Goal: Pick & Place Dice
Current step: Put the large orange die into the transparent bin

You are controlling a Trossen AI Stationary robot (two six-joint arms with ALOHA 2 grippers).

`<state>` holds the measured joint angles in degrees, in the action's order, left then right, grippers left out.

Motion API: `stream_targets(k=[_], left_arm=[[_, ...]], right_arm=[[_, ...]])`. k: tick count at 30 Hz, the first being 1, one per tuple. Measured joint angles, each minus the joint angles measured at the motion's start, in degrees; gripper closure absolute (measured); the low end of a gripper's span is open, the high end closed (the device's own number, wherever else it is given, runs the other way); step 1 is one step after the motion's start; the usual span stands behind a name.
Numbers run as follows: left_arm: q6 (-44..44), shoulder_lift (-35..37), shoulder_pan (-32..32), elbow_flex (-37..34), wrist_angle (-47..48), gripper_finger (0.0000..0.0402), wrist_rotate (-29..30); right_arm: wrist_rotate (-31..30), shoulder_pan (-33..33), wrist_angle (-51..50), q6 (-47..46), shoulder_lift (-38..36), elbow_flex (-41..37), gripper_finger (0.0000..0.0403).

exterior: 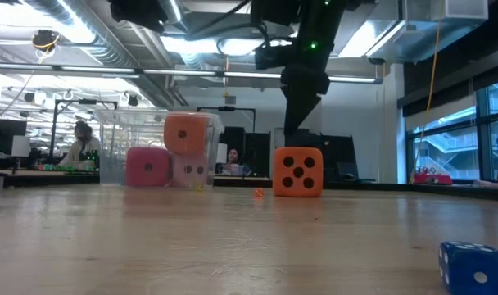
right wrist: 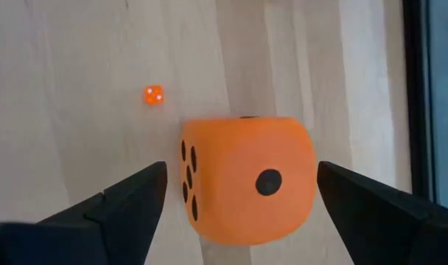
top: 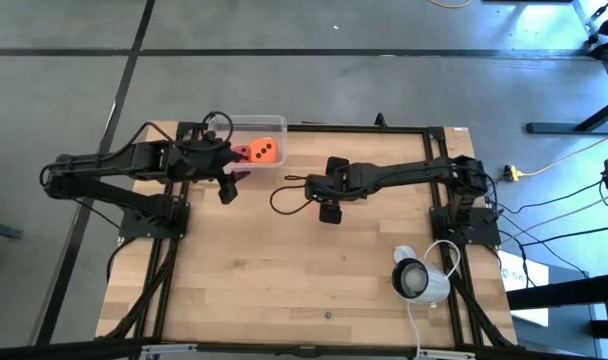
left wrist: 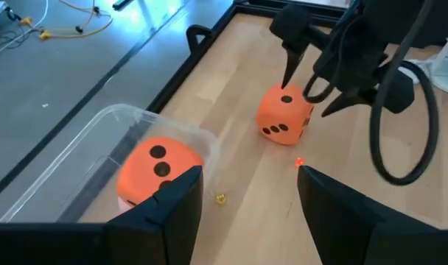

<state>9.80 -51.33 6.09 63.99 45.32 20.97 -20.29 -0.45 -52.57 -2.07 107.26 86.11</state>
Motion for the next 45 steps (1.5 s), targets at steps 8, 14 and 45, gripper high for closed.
stream_targets(k=[8, 14, 45], left_arm=[[-1.1, 0.4, 0.0, 0.0, 0.6, 0.019, 0.0], [-1.0, 0.4, 0.0, 0.0, 1.7, 0.019, 0.0], [-2.8, 0.8, 0.0, 0.0, 3.3, 0.019, -0.7]], right_arm=[[0.1, 0.0, 0.7, 1.6, 3.9, 0.0, 0.0053], [-5.1, 1.2, -0.1, 5.0, 7.7, 0.1, 0.0053], [-1.9, 3.3, 0.5, -8.0, 11.5, 1.1, 0.0187]])
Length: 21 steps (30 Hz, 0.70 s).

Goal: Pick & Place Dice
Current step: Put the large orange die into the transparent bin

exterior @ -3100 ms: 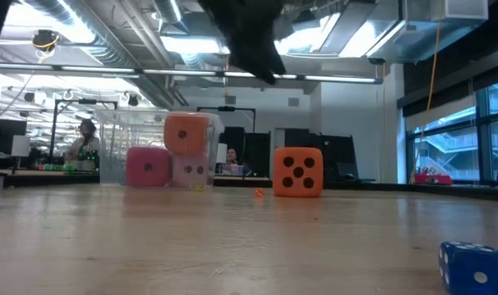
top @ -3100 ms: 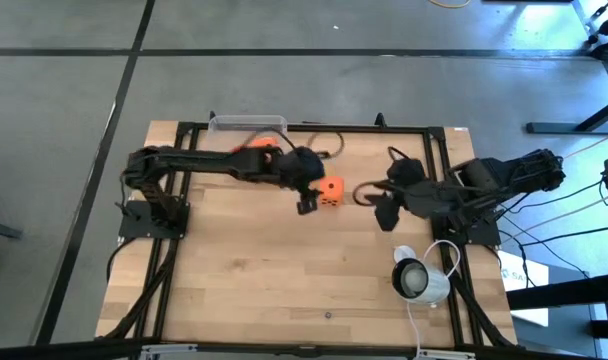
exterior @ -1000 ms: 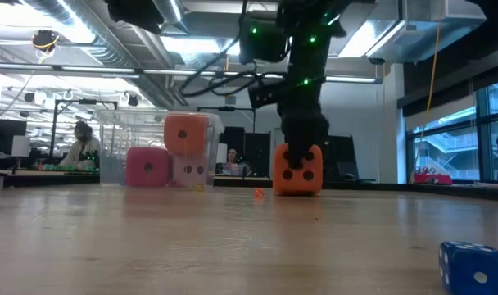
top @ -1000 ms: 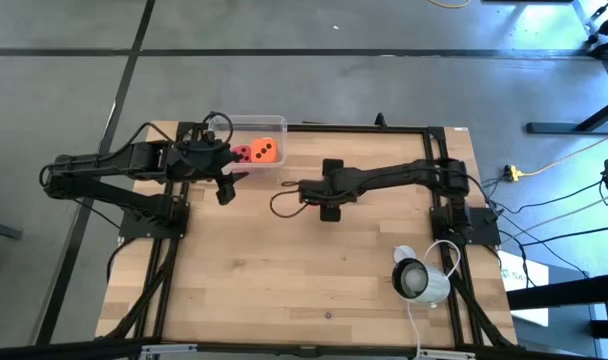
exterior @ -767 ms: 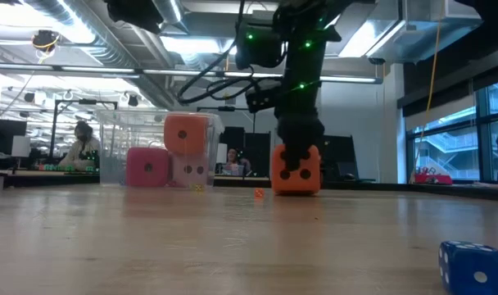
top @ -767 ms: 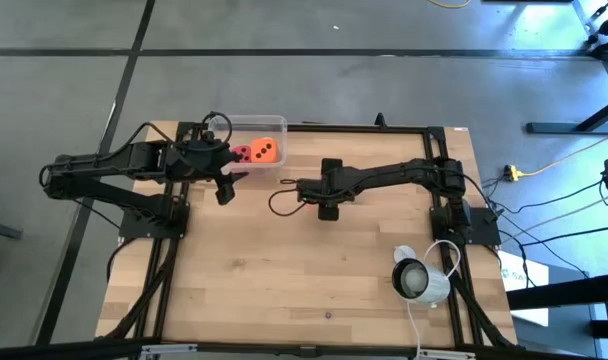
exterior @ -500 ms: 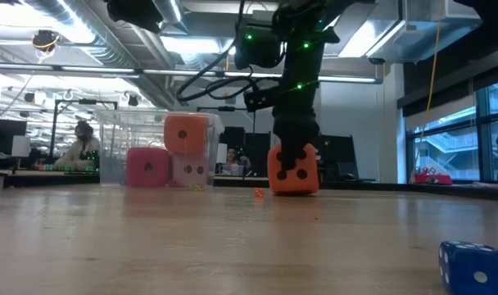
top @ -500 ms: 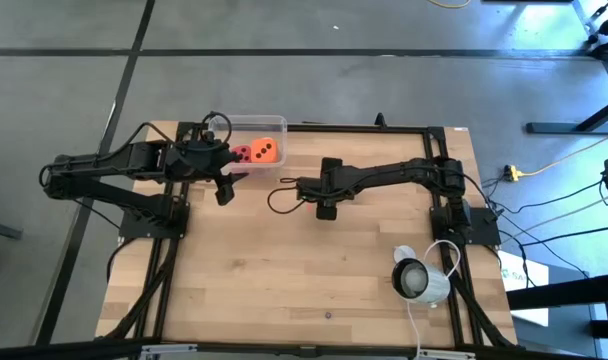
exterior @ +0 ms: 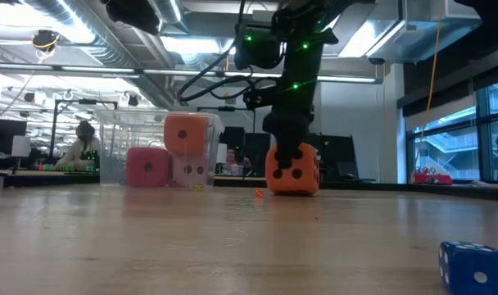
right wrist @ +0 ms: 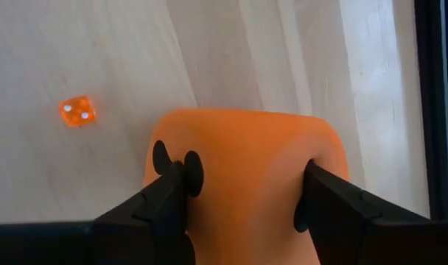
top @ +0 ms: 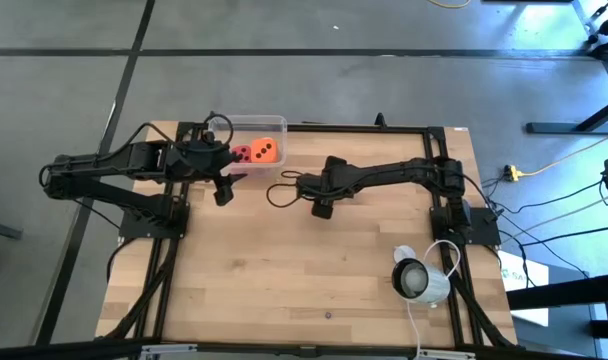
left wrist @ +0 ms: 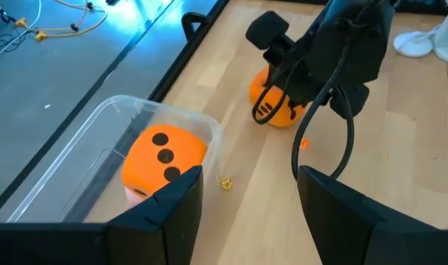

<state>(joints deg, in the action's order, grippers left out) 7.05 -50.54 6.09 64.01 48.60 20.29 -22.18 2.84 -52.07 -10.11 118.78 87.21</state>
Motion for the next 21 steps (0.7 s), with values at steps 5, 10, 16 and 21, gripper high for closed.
stream_targets(k=[5, 10, 16, 21], left_arm=[[-0.9, 0.0, 0.0, 0.0, 1.0, 0.019, 0.3], [-0.9, 0.0, 0.0, 0.0, 2.2, 0.019, 1.2], [-2.5, 0.0, 0.0, 0.0, 3.3, 0.019, 1.2], [-4.1, 0.1, 0.0, 0.0, 4.9, 0.019, 1.2]], right_arm=[[1.1, -0.4, -1.5, -3.4, -0.8, 1.6, 0.0192], [6.7, -0.3, -2.8, -7.1, -2.7, 2.5, 0.0193], [16.6, -0.6, -2.9, -12.2, -5.9, 2.5, 0.0194], [18.1, -1.9, -2.8, -16.1, -9.8, 2.5, 0.0195]])
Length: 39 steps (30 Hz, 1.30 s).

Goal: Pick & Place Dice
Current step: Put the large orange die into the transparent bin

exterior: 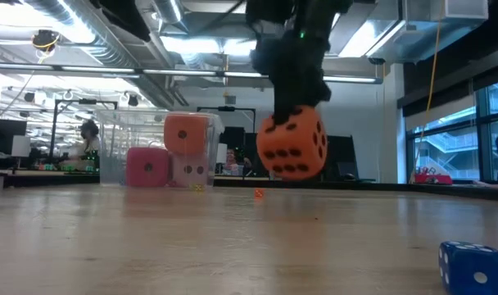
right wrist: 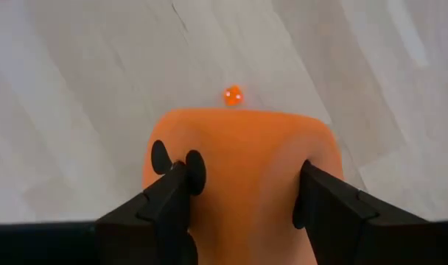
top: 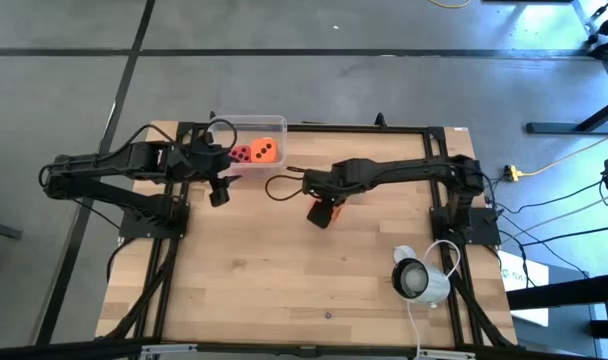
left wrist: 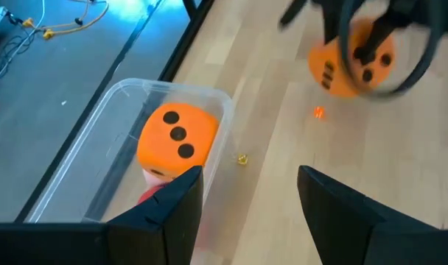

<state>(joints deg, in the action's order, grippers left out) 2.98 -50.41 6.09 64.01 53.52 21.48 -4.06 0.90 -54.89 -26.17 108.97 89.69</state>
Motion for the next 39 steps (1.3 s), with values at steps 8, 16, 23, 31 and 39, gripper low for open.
stream_targets(k=[8, 16, 23, 31, 39], left_arm=[[1.7, 0.6, 0.0, 0.0, 0.5, 0.019, -0.7], [-1.6, -1.3, -0.6, 0.0, -2.1, 0.0189, -3.5], [-4.1, -1.8, -1.3, 0.0, -1.6, 0.0171, -8.7], [1.6, -1.8, -1.5, 0.0, 3.1, 0.0166, -16.8], [5.9, -1.0, -6.8, 0.0, 3.5, 0.0166, -16.7]], right_arm=[[1.4, -1.5, 2.5, -6.4, -6.4, 0.1, 0.0198], [5.4, -2.2, 11.2, -10.5, -11.7, 0.2, 0.0198], [6.5, -2.8, 19.0, -12.7, -11.4, 0.3, 0.0198], [10.5, -4.8, 24.9, -13.9, -2.7, 0.3, 0.0203], [14.3, -4.1, 33.6, -13.5, 5.0, 0.3, 0.0205]])
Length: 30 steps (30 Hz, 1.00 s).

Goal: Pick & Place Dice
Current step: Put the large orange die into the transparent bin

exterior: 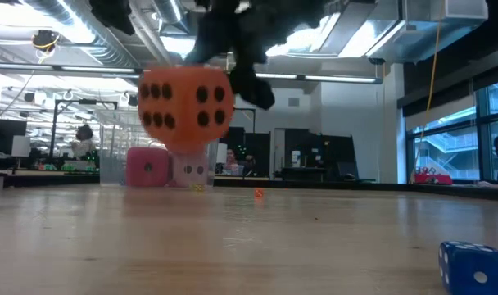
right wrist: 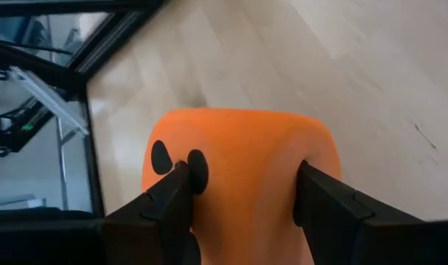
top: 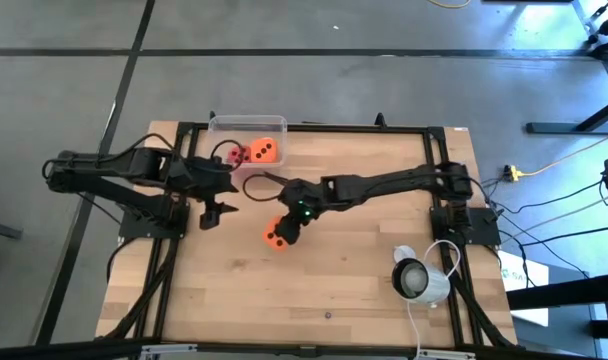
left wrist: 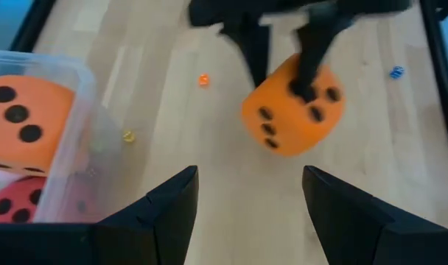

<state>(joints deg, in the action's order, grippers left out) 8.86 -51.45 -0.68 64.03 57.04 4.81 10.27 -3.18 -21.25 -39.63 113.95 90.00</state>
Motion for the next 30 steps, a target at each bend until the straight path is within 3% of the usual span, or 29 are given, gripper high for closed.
stream_targets(k=[5, 10, 19, 30], left_arm=[[2.4, 0.2, -3.9, 0.0, 0.1, 0.017, 1.1], [4.7, 0.8, -8.4, -3.1, -1.9, 0.0171, 6.8], [5.7, 4.7, -13.5, -19.3, -23.1, 0.0171, 8.9], [-0.1, 6.9, -14.1, -20.7, -33.7, 0.0153, -2.7]], right_arm=[[3.2, 1.5, 4.2, -1.1, 3.3, 0.0, 0.0211], [4.8, 2.0, 8.9, -2.0, 3.6, 0.0, 0.0212], [8.8, 2.3, 13.4, -4.9, 2.5, 0.0, 0.0215], [11.9, 2.4, 13.6, -4.5, 0.6, 0.0, 0.0215]])
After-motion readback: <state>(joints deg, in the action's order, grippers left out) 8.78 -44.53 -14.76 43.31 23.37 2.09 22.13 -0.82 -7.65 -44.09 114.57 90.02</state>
